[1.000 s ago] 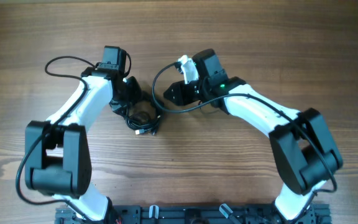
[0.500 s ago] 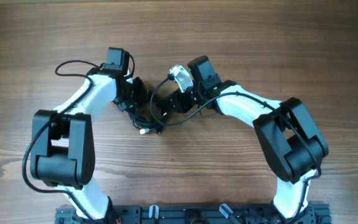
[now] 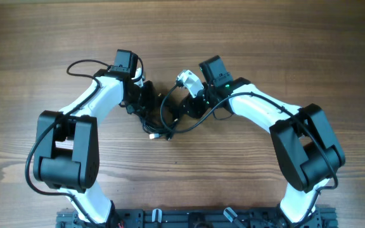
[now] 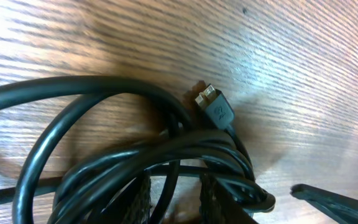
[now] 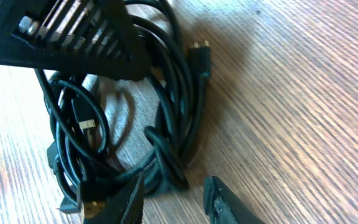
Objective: Untangle cables
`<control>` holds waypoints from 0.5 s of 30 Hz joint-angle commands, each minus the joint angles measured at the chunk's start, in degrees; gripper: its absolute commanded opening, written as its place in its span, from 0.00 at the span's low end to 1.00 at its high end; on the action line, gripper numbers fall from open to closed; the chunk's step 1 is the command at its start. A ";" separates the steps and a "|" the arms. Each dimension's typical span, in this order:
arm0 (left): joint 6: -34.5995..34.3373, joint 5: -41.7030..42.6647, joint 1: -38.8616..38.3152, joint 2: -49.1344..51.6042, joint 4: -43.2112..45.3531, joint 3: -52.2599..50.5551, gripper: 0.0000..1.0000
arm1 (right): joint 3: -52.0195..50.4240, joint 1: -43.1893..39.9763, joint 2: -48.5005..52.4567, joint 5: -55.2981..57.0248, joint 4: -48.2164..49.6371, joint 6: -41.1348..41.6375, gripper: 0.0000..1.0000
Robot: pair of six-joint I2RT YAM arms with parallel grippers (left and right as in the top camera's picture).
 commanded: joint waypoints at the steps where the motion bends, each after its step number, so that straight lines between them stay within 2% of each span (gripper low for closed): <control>1: 1.05 7.28 -0.31 1.09 -0.39 -0.85 0.30 | 0.20 1.16 -1.11 -0.87 -0.74 -6.27 0.34; 3: 1.09 8.59 -0.31 1.09 -0.39 -0.85 0.29 | 0.20 1.60 -1.11 3.63 -2.38 -11.30 0.34; 5: 1.09 8.37 -0.31 1.09 -0.26 -0.85 0.29 | -0.02 1.60 -1.05 6.23 -3.10 -12.98 0.31; 10: 0.83 7.78 -0.31 1.09 -0.11 -0.85 0.31 | -0.02 1.64 -0.90 6.62 -3.72 -12.74 0.16; 12: 0.52 7.30 -0.31 1.09 0.37 -0.85 0.32 | -0.02 1.64 -0.92 6.73 -5.20 -12.76 0.20; 15: 0.42 7.32 -0.31 1.09 0.50 -0.85 0.33 | -0.02 1.64 -0.92 7.72 -7.28 -12.76 0.19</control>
